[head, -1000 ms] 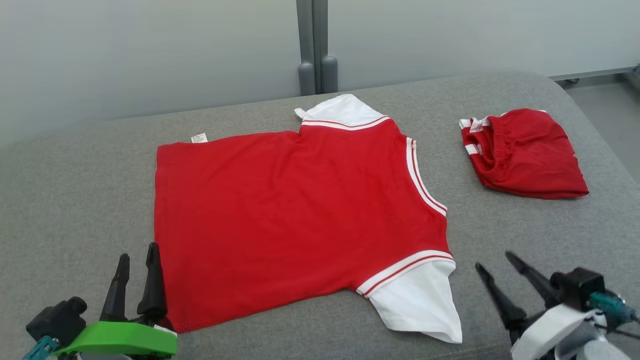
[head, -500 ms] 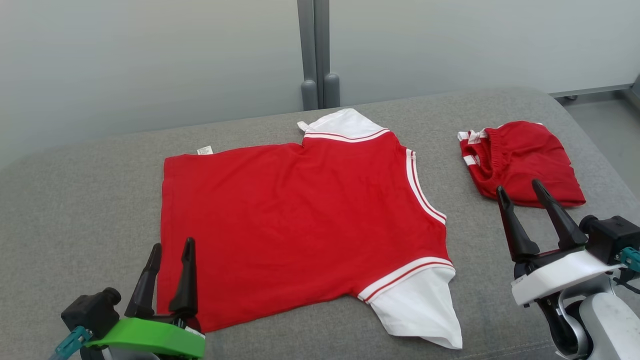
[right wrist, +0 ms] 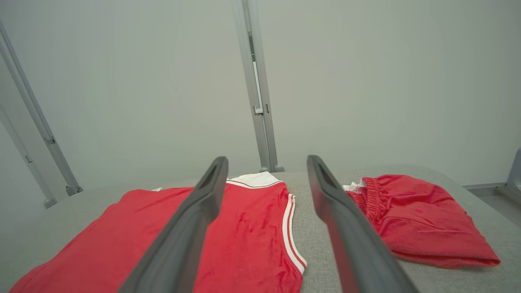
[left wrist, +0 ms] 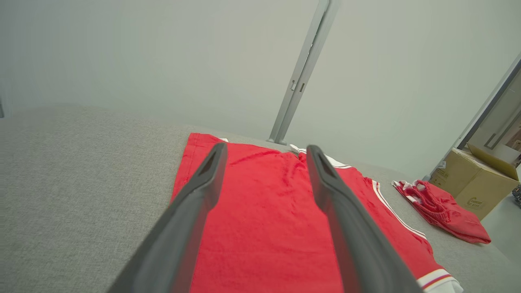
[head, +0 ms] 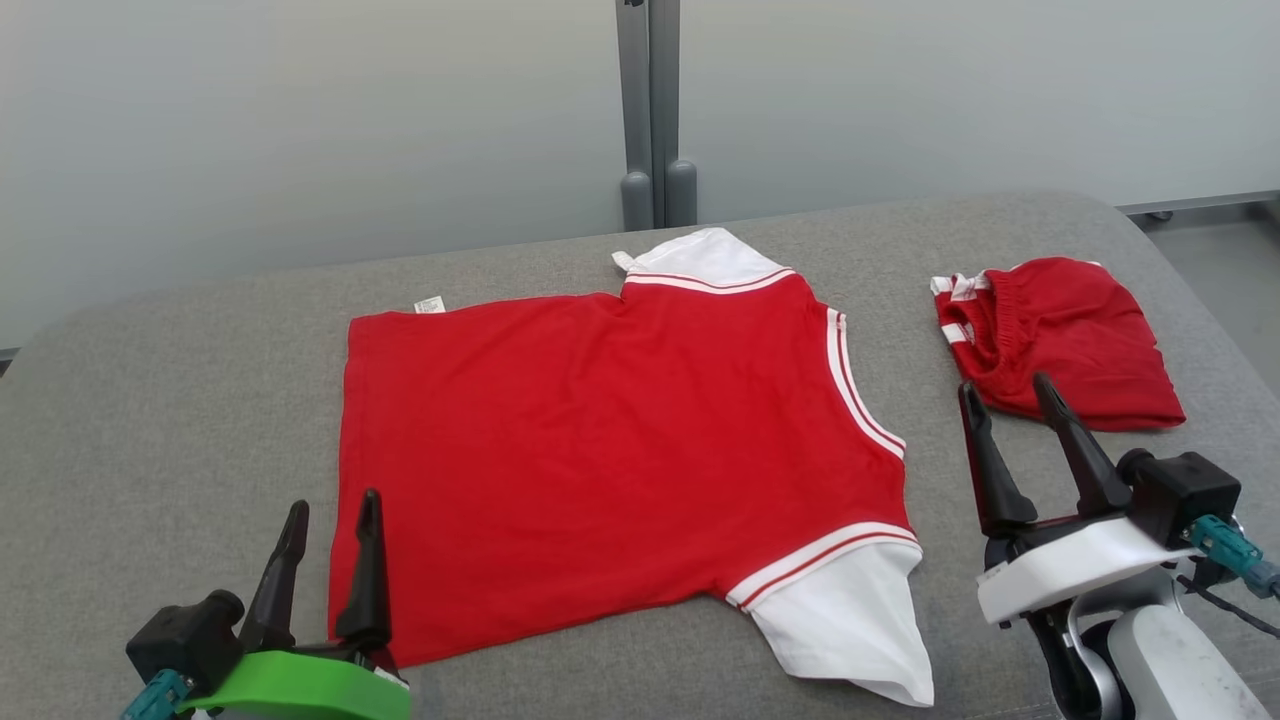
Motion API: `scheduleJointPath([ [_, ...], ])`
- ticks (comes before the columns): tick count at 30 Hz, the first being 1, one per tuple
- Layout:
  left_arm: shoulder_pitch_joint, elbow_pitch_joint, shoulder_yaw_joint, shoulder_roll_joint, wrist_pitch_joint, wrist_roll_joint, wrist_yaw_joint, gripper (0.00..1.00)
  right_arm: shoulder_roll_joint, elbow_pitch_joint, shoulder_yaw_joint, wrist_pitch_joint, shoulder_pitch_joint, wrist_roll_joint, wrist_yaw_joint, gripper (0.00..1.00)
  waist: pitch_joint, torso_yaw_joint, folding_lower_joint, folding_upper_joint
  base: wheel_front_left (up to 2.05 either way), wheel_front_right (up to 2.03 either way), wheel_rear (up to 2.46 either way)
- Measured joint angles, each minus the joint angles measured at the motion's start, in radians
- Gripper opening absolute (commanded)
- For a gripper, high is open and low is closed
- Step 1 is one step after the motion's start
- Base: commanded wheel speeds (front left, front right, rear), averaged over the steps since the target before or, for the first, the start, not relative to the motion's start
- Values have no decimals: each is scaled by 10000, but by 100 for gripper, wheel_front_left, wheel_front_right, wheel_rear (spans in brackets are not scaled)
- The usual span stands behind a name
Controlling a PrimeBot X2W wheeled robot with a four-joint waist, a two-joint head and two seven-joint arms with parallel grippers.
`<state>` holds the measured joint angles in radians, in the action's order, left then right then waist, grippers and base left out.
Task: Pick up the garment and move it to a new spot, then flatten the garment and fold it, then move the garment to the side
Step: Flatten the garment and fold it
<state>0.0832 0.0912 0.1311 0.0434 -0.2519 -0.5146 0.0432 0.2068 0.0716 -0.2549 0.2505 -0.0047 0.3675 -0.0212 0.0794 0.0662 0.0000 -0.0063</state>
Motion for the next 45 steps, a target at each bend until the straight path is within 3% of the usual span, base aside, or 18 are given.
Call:
scheduleJointPath([
  [7,363,-186,-117,2,2,249,-280,100,-180,33,-13,0,284,-169,-247,100,-20,-41,0,0,0,0,0],
  [19,584,-401,-127,6,0,280,-623,100,-244,167,-15,0,353,-416,-249,100,-95,-54,0,0,0,0,0],
  [45,699,-453,2,10,0,265,-790,100,-454,711,111,2,387,-606,-230,100,-215,-79,0,0,0,0,0],
])
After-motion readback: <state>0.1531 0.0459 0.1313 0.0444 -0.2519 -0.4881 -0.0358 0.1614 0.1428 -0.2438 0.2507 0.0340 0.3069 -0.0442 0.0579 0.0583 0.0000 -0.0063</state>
